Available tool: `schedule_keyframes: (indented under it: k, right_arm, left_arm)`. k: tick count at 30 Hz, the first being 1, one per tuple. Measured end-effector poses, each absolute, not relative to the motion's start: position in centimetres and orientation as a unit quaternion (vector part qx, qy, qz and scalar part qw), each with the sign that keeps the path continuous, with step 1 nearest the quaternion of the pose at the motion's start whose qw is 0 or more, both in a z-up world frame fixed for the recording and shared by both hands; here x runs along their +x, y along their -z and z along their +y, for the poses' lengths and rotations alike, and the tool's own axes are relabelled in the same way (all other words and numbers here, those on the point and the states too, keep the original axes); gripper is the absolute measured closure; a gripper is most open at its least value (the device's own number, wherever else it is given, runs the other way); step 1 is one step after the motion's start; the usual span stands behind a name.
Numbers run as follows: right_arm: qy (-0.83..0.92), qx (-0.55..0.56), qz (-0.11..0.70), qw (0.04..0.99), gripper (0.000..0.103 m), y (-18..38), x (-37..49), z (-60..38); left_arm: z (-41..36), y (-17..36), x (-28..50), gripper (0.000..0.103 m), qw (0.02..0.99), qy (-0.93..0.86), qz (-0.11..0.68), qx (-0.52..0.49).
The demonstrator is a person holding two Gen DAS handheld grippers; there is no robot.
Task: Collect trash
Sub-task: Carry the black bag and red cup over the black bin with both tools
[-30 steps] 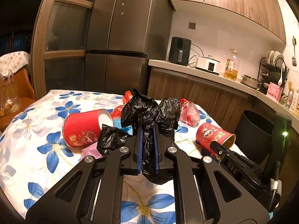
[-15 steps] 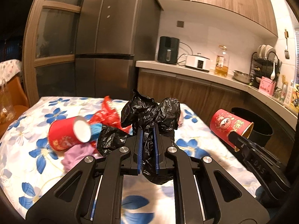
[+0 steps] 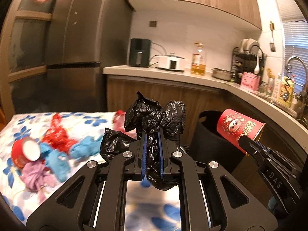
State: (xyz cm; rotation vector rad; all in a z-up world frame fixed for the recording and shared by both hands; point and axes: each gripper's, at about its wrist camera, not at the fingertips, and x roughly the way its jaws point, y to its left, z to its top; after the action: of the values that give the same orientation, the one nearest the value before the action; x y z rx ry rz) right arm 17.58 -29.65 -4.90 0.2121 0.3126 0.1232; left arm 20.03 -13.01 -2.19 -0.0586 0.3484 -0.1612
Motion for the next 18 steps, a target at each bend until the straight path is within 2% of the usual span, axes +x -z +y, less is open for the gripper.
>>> schedule_keyframes:
  k: [18]
  right_arm:
    - [0.009, 0.104, 0.113, 0.988, 0.098, 3.0, 20.4, -37.4]
  left_arm:
    - [-24.4, -0.6, 25.5, 0.093, 0.976, 0.173, 0.13, -0.017]
